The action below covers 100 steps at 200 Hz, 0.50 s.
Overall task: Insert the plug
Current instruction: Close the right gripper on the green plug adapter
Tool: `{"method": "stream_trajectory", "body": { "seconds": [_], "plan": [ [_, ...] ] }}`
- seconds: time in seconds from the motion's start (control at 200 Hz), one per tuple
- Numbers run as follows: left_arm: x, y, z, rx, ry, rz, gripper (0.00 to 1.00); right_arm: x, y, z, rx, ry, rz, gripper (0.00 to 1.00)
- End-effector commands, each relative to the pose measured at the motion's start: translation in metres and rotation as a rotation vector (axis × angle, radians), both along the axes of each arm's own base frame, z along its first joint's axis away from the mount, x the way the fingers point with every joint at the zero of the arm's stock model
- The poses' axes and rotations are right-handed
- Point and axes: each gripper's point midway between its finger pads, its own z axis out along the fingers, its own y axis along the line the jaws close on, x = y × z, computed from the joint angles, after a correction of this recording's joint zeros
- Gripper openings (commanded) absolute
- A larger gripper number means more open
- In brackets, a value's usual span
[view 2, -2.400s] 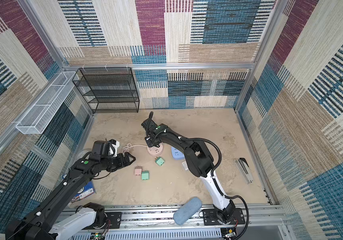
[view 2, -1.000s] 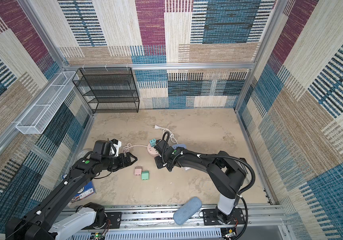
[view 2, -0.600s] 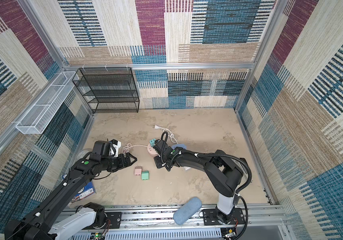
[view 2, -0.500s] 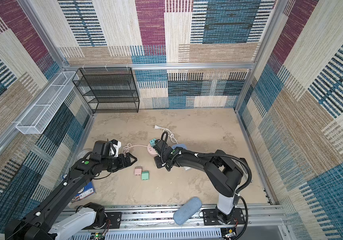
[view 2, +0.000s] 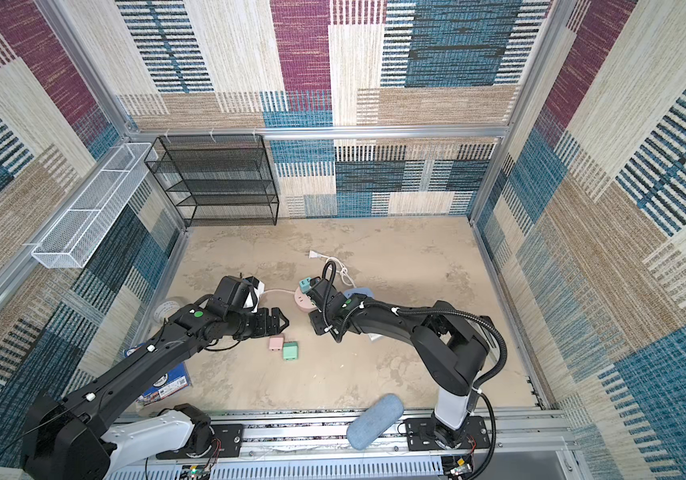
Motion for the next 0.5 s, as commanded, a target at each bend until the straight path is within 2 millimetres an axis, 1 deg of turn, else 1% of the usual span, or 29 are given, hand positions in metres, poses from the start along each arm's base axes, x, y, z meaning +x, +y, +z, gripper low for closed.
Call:
{"method": "stream_trajectory", "body": {
  "seconds": [0.0,0.19,0.376,0.496],
  "plan": [
    [0.001,-0.003,0.000,-0.019,-0.007,0.000,0.92,0.006,0.004,0.004,0.007,-0.028,0.014,0.58],
    [-0.001,-0.013,-0.005,-0.079,0.018,-0.013,0.92,0.001,0.008,-0.005,0.002,-0.007,0.058,0.58],
    [0.000,-0.016,-0.006,-0.113,0.034,-0.015,0.92,-0.001,0.014,-0.012,0.008,0.018,0.089,0.57],
    [0.001,-0.018,-0.007,-0.187,0.056,-0.007,0.92,-0.003,0.018,-0.017,0.009,0.038,0.106,0.56]
  ]
}}
